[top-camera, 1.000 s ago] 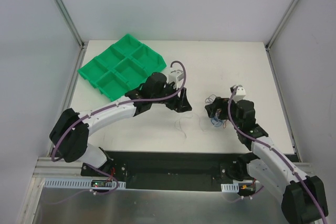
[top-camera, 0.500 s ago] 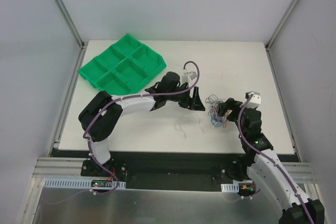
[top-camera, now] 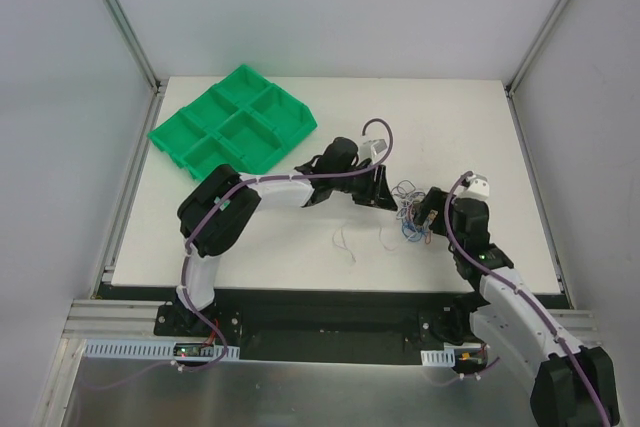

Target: Untangle the cables

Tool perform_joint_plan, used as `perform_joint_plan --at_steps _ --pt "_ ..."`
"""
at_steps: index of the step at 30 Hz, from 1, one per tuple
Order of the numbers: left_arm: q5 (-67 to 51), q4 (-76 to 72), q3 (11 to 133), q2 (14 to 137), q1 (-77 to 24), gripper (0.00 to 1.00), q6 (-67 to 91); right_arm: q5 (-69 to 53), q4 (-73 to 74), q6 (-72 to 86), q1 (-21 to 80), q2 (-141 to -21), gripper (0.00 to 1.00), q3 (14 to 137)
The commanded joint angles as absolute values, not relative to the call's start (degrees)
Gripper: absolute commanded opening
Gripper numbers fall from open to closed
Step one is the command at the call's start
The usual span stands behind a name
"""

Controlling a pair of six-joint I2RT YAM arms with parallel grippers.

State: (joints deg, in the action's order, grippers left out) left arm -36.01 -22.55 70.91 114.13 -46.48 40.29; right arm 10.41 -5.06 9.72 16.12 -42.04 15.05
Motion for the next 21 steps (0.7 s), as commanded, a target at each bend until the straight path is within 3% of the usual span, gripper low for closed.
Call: perform_joint_plan --at_steps 1,7,21 --pt "-37.2 -21.8 74.9 114.4 -47.2 0.3 39.5 12.3 -3.9 11.6 15.3 -44.2 0.97 19.2" --pt "-37.0 -18.4 75.1 111.2 -47.6 0.0 35.4 11.6 -2.9 12.3 14.5 -45.4 0.97 19.9" --pt "-38.5 -14.6 74.5 98.5 -48.3 0.0 31.4 5.7 -6.4 12.8 14.4 -54.4 0.97 21.0"
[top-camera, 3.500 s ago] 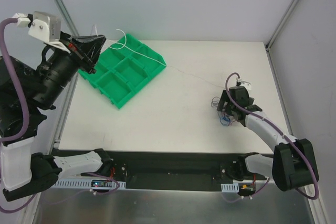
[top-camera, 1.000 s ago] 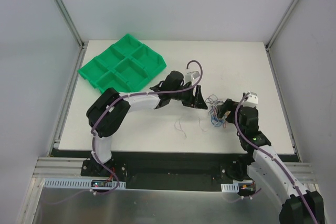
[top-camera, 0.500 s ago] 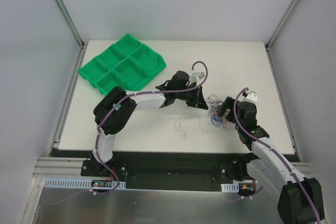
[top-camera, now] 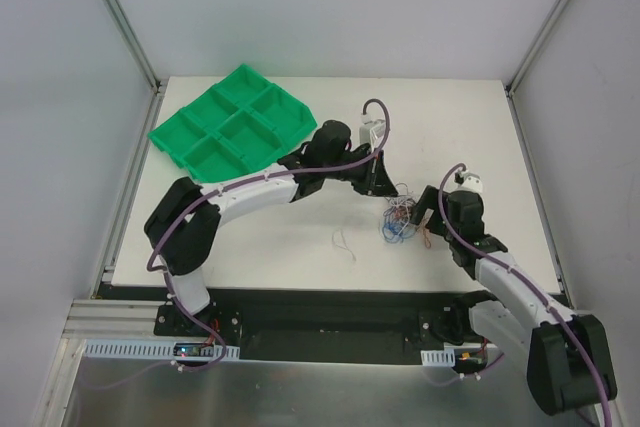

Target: Untangle the cables

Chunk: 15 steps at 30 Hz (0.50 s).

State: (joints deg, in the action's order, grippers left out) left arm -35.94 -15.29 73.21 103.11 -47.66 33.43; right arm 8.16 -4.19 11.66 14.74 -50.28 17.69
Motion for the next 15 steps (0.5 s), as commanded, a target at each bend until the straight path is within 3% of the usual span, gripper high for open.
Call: perform_joint_plan --at_steps 1,8,15 --pt "-38.5 -14.1 74.5 97.4 -48.3 0.0 30.7 5.2 -6.3 13.0 14.4 -55.9 0.97 21.6" --pt "-37.4 -9.4 73.9 89.7 -48.5 0.0 26.5 7.4 -2.8 14.0 14.4 -64.7 0.99 25.6" --pt "-31.0 -2.2 75.0 79.2 -48.5 0.0 21.5 23.9 5.4 16.9 13.8 -63.9 0.98 27.2"
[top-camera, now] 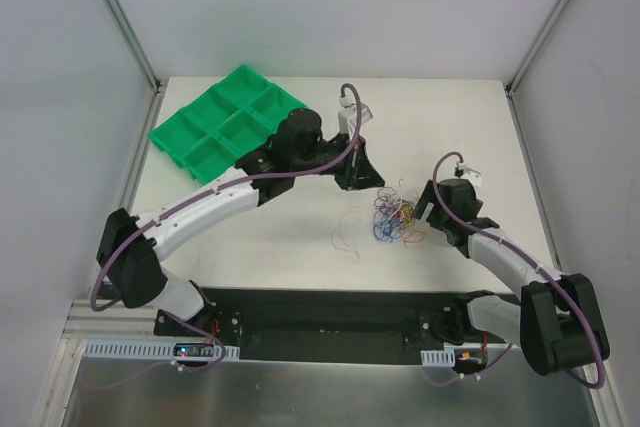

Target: Untangle the cables

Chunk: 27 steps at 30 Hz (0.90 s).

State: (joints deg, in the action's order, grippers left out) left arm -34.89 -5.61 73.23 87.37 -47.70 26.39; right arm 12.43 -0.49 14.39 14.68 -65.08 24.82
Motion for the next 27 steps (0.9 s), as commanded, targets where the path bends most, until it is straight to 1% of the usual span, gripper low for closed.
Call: perform_joint_plan --at_steps 1,6,8,9,13,16,19,21,27 --pt "-29.1 -1.2 74.7 77.2 -48.6 0.0 20.6 25.7 6.4 17.6 13.3 -63.2 0.97 27.2" --pt "-23.4 3.9 74.6 68.5 -48.4 0.0 16.9 21.6 6.6 19.5 7.8 -62.7 0.96 26.4" --pt "-22.0 4.0 74.1 66.4 -48.4 0.0 16.5 18.8 6.6 17.0 7.5 -61.9 0.96 27.1" --pt "-21.8 4.1 74.1 66.1 -48.4 0.0 16.7 15.2 5.8 14.1 7.8 -60.6 0.98 27.2" --pt "-23.8 5.1 75.7 68.5 -48.4 0.0 17.7 2.9 0.4 8.9 13.3 -51.2 0.98 24.4" --pt "-24.5 5.0 76.7 70.3 -48.4 0.0 18.2 -10.3 -5.3 7.0 17.4 -44.8 0.97 22.5" --pt "-25.5 5.2 78.0 71.9 -48.5 0.0 18.1 -22.5 -11.5 6.2 23.9 -42.3 0.97 21.4" --pt "-26.0 5.2 78.9 72.7 -48.4 0.0 18.0 -24.4 -15.2 7.3 27.9 -41.9 0.97 20.6" --pt "-26.7 5.2 80.5 74.2 -48.5 0.0 18.3 -17.5 -21.3 11.4 36.3 -42.5 0.98 19.7"
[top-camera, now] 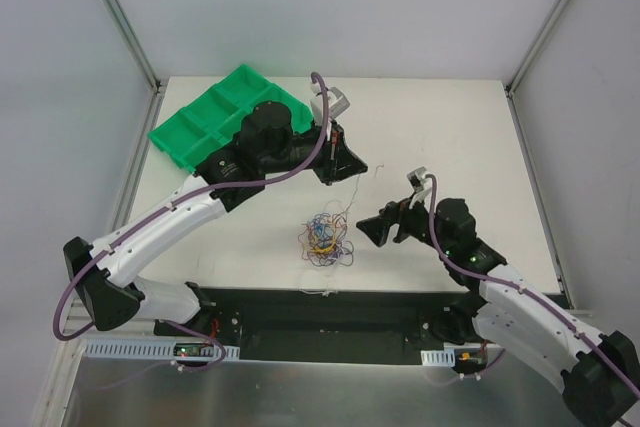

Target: Untangle the cables

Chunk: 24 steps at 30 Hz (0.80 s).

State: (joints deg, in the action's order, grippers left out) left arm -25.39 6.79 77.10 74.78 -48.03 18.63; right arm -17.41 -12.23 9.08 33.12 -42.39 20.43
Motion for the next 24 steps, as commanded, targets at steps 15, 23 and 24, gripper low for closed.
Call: perform_joint_plan --at_steps 15,23,24 --pt "-24.8 5.3 87.3 74.9 -48.4 0.0 19.2 26.3 -16.7 17.7 53.9 -62.7 0.84 32.7" --pt "-10.7 13.3 102.5 68.9 -48.5 0.0 7.7 28.7 -9.0 20.3 45.3 -64.4 0.67 28.7" --pt "-9.3 14.3 104.1 68.7 -48.4 0.0 7.0 28.5 -8.7 20.0 44.1 -63.9 0.66 28.0"
